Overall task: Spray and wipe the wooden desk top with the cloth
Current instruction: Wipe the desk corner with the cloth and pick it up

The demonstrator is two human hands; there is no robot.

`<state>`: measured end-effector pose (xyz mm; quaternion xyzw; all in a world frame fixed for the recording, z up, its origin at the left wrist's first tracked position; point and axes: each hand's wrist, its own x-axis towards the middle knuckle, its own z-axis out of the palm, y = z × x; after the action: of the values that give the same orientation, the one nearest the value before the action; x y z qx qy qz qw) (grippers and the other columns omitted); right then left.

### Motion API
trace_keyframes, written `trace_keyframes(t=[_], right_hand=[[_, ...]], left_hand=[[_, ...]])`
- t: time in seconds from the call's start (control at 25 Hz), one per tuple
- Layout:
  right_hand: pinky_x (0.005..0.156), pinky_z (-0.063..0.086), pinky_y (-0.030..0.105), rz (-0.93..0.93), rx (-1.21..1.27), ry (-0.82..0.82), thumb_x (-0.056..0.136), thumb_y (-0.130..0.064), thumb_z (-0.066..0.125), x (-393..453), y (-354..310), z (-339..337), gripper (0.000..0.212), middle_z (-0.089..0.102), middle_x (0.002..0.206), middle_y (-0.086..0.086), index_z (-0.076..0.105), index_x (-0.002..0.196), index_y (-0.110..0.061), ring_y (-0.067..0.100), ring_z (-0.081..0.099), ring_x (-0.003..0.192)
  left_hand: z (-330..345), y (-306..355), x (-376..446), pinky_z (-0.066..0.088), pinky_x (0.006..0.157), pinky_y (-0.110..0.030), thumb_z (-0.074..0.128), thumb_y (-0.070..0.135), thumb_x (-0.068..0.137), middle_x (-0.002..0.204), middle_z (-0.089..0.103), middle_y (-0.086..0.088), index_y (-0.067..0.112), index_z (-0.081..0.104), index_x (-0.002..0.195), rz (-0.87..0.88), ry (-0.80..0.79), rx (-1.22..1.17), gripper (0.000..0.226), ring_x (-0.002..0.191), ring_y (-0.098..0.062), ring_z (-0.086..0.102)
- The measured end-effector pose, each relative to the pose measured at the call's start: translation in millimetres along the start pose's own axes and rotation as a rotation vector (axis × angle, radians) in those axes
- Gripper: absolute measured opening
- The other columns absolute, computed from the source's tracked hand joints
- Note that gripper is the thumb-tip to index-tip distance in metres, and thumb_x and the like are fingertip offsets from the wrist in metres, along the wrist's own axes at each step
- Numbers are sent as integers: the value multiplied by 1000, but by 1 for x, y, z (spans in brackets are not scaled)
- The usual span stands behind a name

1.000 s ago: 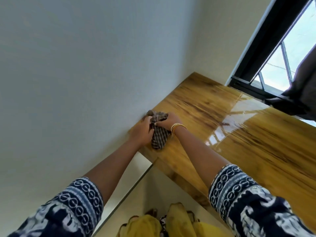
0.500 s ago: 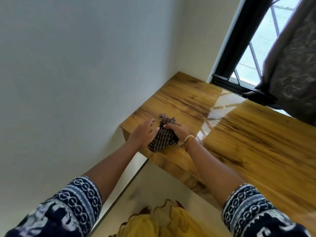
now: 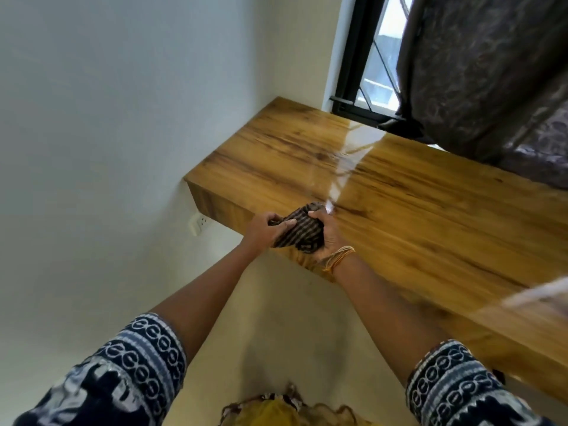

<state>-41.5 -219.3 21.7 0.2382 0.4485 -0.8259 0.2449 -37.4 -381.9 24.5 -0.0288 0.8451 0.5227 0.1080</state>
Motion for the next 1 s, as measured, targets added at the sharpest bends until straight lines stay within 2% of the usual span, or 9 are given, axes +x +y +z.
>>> trace_keyframes(t=[0.12,0.2,0.32,0.44,0.56,0.6,0.8,0.92,1.0], right_hand=[[64,52,36,-47,22,63,88,-31,59,-41,23,-34,29,63,98,15,58,106,-8,28,61,83],[67,52,37,-71,49,106,89,-32,59,-75,44,-56,30,64,99,15,58,109,-10,28,62,85],[69,50,37,-93,145,133,91,-34,58,-125,84,-88,28,64,96,14,60,106,-11,27,61,85],[71,52,38,-121,252,187,89,-34,60,-174,135,-127,32,64,101,15,61,111,-10,29,61,88],[65,56,35,-143,359,261,88,-35,61,-220,177,-170,39,64,104,16,59,118,-10,29,63,87],[64,55,34,-157,400,286,90,-34,59,-237,189,-187,35,65,101,16,59,114,-9,29,64,85],[65,49,37,-235,506,440,92,-32,56,-305,226,-274,26,65,94,16,61,102,-9,31,62,79],[71,49,41,-245,573,514,92,-30,52,-339,241,-329,24,66,94,16,62,101,-9,32,61,83],[71,49,41,-256,607,547,93,-28,50,-361,249,-372,25,66,98,16,62,105,-9,33,61,86]], left_hand=[[28,4,-36,60,76,-49,77,42,79,90,72,-19,1,71,92,-27,-69,-80,43,86,-33,71],[48,4,-64,60,73,-46,76,33,82,90,72,-21,-1,71,92,4,-101,-64,36,83,-32,71],[80,-4,-114,58,76,-38,76,37,82,90,73,-11,5,73,94,25,-147,14,34,83,-21,70],[117,-17,-167,58,79,-37,78,45,77,98,72,-9,7,72,101,23,-211,42,46,92,-22,68],[162,-20,-215,50,58,-12,77,34,81,104,67,-5,9,68,106,17,-270,42,37,88,-14,63],[181,-19,-230,49,54,-10,77,31,81,105,65,-4,10,67,108,11,-305,44,36,87,-12,61],[281,-17,-284,49,82,-26,79,33,79,115,64,-6,10,63,115,7,-400,123,45,106,-20,59],[346,-11,-312,47,80,-27,80,30,78,108,61,-4,8,62,114,-24,-402,118,46,99,-18,57],[392,-8,-331,53,83,-33,82,25,75,107,65,-8,7,63,110,-94,-389,81,44,97,-23,62]])
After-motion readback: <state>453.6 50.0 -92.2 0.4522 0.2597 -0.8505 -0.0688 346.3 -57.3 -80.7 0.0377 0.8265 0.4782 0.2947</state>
